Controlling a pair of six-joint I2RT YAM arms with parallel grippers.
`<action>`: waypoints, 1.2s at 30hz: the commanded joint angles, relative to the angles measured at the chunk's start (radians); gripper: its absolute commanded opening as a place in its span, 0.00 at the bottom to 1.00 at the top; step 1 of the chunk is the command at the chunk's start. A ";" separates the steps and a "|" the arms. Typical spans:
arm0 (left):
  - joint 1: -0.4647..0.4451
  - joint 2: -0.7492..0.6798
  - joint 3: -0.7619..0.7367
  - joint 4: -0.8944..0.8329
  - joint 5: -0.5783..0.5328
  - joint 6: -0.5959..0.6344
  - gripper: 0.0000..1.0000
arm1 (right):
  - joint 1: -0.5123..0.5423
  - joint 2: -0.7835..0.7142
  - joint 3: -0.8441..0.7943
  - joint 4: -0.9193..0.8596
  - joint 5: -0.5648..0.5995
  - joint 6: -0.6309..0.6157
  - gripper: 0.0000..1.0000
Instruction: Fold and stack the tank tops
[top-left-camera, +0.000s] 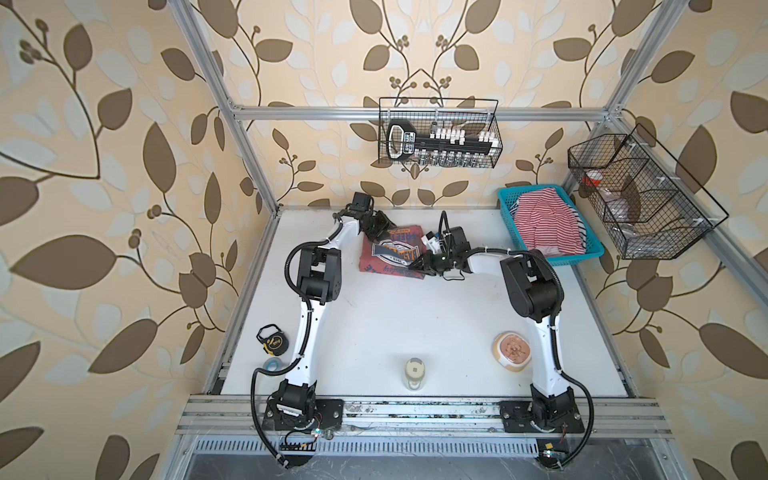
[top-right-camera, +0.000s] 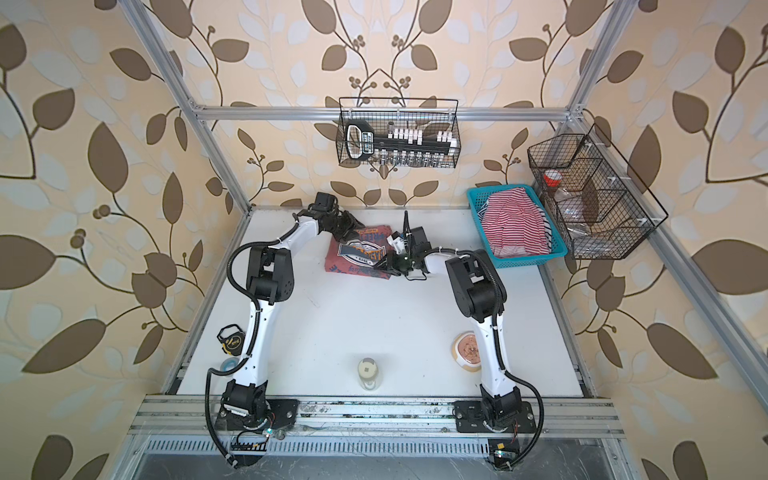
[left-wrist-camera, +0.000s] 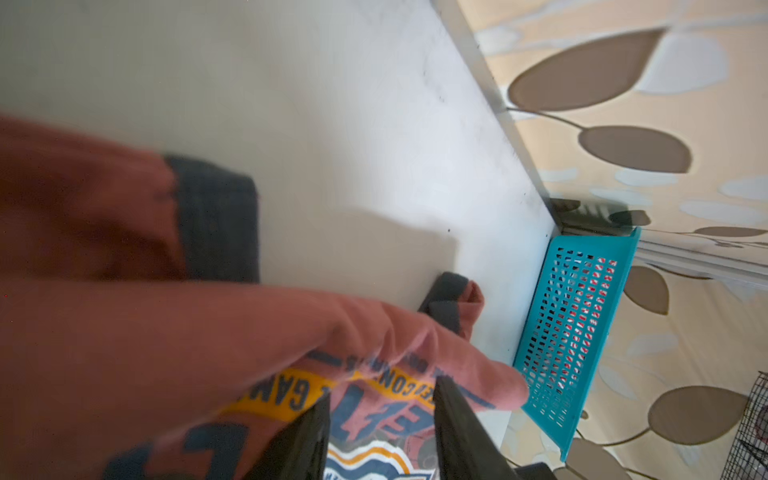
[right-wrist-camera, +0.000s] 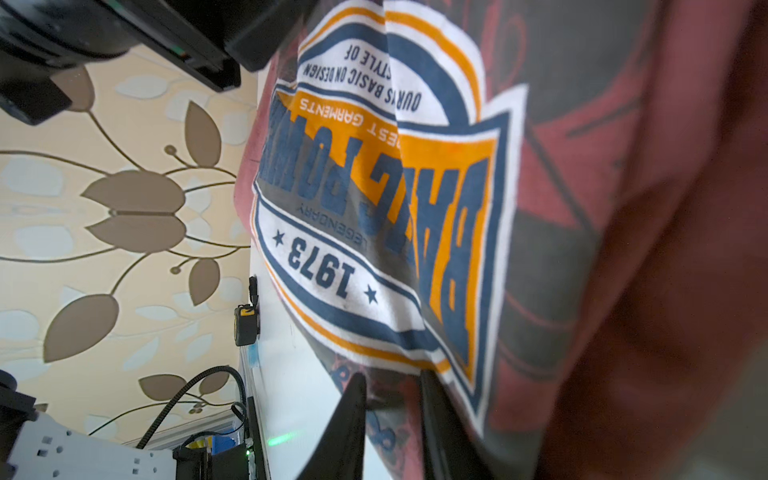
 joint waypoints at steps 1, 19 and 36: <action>0.046 -0.080 0.042 0.024 -0.015 0.020 0.44 | 0.005 -0.028 -0.042 -0.122 0.018 -0.019 0.26; -0.076 -0.586 -0.653 -0.083 -0.083 0.276 0.45 | -0.030 0.052 0.230 0.005 -0.064 0.154 0.27; -0.076 -0.532 -0.829 -0.087 -0.122 0.278 0.44 | -0.084 0.404 0.564 0.308 -0.078 0.531 0.28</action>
